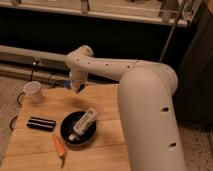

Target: Place the white sponge in the ceramic cup

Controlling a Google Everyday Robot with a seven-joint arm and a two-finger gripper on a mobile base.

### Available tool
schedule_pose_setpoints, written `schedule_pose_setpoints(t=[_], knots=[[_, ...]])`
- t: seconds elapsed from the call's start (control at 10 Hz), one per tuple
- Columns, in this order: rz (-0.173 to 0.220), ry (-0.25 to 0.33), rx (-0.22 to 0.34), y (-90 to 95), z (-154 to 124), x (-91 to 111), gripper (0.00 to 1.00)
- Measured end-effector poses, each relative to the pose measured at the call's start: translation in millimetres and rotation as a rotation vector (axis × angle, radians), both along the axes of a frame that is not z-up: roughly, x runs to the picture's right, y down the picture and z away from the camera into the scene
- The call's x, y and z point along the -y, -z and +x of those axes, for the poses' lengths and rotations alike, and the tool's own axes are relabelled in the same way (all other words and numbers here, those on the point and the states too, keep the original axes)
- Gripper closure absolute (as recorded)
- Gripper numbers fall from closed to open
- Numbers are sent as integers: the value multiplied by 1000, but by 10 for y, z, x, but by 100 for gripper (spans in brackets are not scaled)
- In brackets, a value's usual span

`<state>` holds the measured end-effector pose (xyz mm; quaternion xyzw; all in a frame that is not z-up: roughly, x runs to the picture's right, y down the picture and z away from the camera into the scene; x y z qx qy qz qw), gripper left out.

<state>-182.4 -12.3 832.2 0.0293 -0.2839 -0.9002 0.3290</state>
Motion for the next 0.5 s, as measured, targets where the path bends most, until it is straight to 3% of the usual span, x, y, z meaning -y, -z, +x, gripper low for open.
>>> schedule_pose_setpoints(t=[0.2,0.5], knots=[[8,41,57,81,-331,-2,100],[22,159,102,158,-792,-50,100]])
